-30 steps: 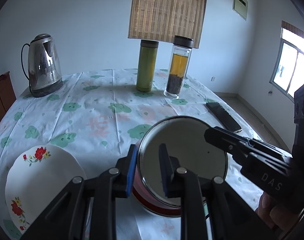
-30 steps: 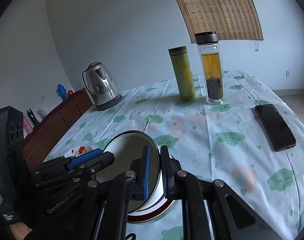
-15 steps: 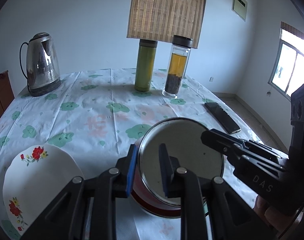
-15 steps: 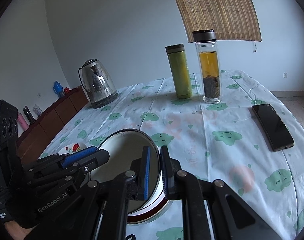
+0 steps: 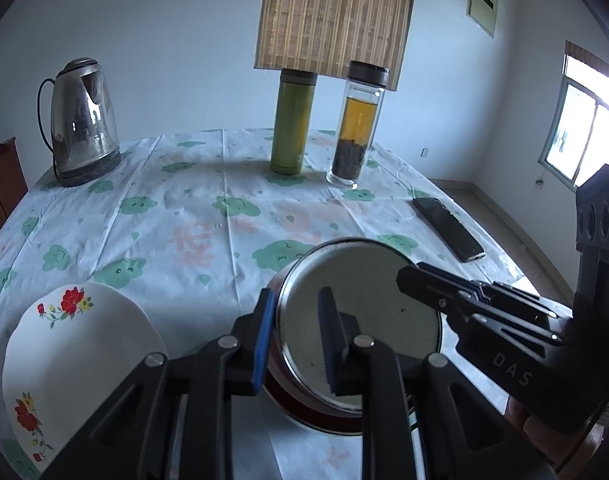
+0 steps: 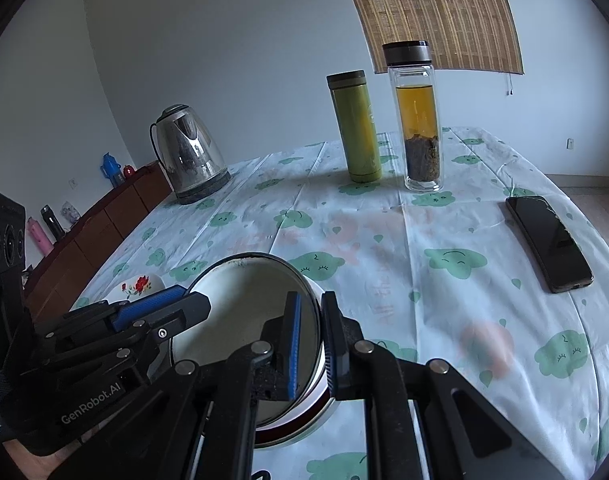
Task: Organize plates and bowls
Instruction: 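Lower the cream enamel bowl into the pink bowl with the right gripper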
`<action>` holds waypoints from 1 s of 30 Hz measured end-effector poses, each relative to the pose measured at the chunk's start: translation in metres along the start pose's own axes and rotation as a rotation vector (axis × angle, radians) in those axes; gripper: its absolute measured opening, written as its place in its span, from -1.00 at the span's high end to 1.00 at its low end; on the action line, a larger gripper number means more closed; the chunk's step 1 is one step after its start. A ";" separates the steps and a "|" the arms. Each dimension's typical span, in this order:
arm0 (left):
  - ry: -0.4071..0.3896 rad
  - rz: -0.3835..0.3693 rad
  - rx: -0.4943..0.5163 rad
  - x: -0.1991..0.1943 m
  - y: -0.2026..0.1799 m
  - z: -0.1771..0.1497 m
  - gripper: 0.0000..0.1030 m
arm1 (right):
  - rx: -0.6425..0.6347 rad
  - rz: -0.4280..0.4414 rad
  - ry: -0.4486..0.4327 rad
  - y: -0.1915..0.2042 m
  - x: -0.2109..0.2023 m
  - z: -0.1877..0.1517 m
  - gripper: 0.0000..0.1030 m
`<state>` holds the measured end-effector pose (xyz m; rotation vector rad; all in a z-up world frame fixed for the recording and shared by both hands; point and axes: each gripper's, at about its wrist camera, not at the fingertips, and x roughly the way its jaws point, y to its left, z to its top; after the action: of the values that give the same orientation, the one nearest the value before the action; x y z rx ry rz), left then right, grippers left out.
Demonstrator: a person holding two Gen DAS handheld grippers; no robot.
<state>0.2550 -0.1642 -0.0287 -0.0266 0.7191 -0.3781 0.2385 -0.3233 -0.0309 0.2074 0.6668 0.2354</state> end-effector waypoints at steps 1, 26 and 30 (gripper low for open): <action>0.000 0.000 0.000 0.000 0.000 0.000 0.63 | 0.002 0.002 0.003 0.000 0.001 0.000 0.76; 0.013 -0.003 0.005 0.008 0.004 -0.003 0.63 | -0.025 -0.027 0.007 0.002 0.008 -0.005 0.76; 0.013 -0.004 0.004 0.008 0.004 -0.003 0.63 | -0.025 -0.025 0.003 0.002 0.009 -0.005 0.76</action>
<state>0.2599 -0.1629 -0.0370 -0.0217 0.7313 -0.3841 0.2415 -0.3187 -0.0394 0.1744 0.6690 0.2205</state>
